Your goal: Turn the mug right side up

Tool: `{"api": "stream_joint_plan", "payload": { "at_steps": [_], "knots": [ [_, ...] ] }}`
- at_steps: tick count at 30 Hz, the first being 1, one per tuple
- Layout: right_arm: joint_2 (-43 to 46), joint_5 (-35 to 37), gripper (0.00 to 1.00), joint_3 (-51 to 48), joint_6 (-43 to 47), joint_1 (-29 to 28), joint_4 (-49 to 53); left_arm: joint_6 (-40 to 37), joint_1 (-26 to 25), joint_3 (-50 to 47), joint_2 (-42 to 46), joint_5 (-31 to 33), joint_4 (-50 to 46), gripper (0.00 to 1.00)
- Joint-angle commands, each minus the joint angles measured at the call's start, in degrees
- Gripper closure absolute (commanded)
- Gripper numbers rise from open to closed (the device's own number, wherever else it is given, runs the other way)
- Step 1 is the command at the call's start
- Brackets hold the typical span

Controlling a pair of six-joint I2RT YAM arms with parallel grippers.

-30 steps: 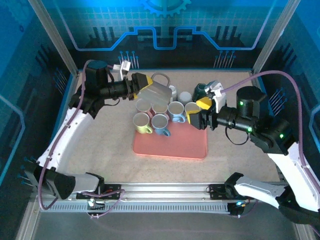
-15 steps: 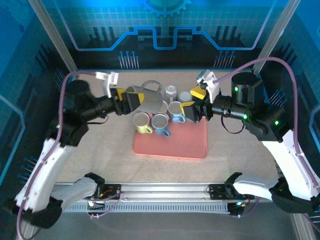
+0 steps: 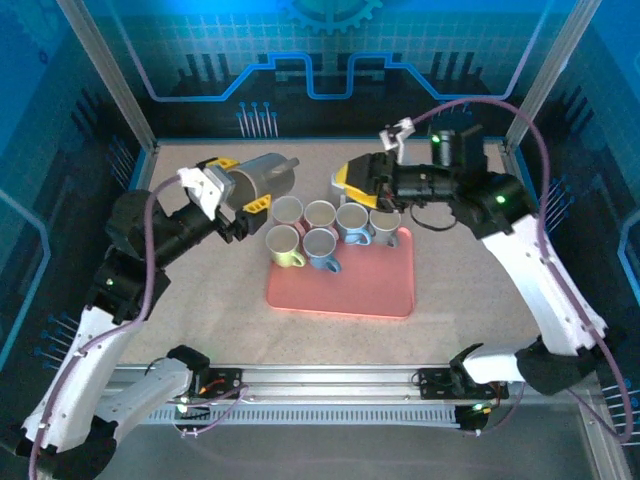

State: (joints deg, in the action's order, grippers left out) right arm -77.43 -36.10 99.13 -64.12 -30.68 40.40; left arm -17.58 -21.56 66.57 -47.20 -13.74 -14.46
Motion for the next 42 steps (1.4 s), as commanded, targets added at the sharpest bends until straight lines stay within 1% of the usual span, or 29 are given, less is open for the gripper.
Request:
{"api": "stream_joint_plan", "payload": {
  "at_steps": [1,4,5,6,12,15,20,22,26,28,29,30,31,32,33,34,36,37,38,40,42],
  "knots": [
    [-2.56,-12.76,0.43,-1.47,-20.73,-1.10,-15.34,-8.42,-0.41,-1.55,3.23,-1.57,10.57,0.83],
    [-5.60,-18.02,0.37,-2.72,-30.85,-1.81,-29.73,-10.29,-0.75,-3.01,4.36,-2.97,11.66,0.83],
    [-6.60,-19.68,0.37,-2.70,-32.95,-2.01,-33.11,-10.95,-1.07,-3.09,4.61,-3.49,11.72,0.83],
    [-7.44,-21.06,0.37,-2.53,-34.17,-2.11,-34.23,-11.98,-1.64,-3.04,4.84,-3.83,11.65,0.84],
    [-10.22,-22.82,0.40,-0.78,-33.45,-2.66,-31.08,-19.73,-5.90,-1.81,5.22,-3.73,8.69,0.84],
    [-10.73,-22.99,0.40,0.79,-30.41,-3.42,-25.05,-23.29,-7.24,-1.36,5.27,-2.37,7.73,0.85],
    [-10.11,-23.14,0.46,-0.04,-27.51,-4.32,-19.90,-30.23,-9.77,-0.39,5.30,-0.83,4.87,0.86],
    [-10.20,-22.82,0.52,-0.70,-27.53,-5.21,-20.06,-33.32,-11.43,0.04,5.10,0.10,3.96,0.87],
    [-10.77,-22.18,0.68,-1.29,-28.79,-6.60,-22.27,-40.34,-15.28,0.76,4.48,2.48,2.30,0.89],
    [-10.90,-22.09,0.77,-1.40,-29.29,-6.85,-23.36,-43.90,-17.14,0.84,4.14,4.21,1.31,0.88],
    [-10.82,-21.92,0.82,-1.48,-29.46,-6.83,-23.67,-44.98,-17.91,1.09,3.81,4.48,0.33,0.87],
    [-10.70,-21.70,0.86,-1.48,-29.57,-6.74,-24.02,-45.75,-18.32,1.36,3.59,4.71,-0.51,0.85],
    [-10.56,-21.42,0.91,-1.56,-29.76,-6.38,-24.66,-45.99,-18.68,1.25,3.35,5.15,-0.61,0.79],
    [-10.11,-20.94,0.95,-1.86,-30.47,-5.91,-26.27,-45.10,-18.86,0.97,3.40,5.41,0.06,0.69],
    [-9.65,-20.47,0.98,-2.31,-31.30,-5.45,-27.96,-43.46,-18.94,0.48,3.42,6.04,1.13,0.54],
    [-9.15,-20.22,0.99,-2.66,-32.05,-4.75,-29.58,-41.90,-18.94,0.00,3.54,6.93,2.08,0.42],
    [-8.01,-19.69,1.00,-2.56,-31.11,-3.07,-30.89,-37.96,-18.92,-1.33,4.04,8.90,3.78,0.14],
    [-7.43,-19.43,1.00,-2.18,-29.64,-2.34,-30.61,-36.27,-18.87,-2.09,4.32,9.89,4.30,0.04],
    [-6.61,-19.03,1.00,-1.65,-27.10,-1.51,-29.37,-34.24,-18.93,-3.13,4.84,10.81,4.48,0.01],
    [-5.13,-17.62,1.00,0.17,-18.64,-0.21,-21.79,-28.07,-18.87,-5.07,6.00,11.92,4.14,0.01],
    [-3.10,-14.84,1.00,1.55,-7.10,0.45,-12.69,-18.82,-18.88,-7.06,7.75,12.98,3.47,0.01]
  ]
}}
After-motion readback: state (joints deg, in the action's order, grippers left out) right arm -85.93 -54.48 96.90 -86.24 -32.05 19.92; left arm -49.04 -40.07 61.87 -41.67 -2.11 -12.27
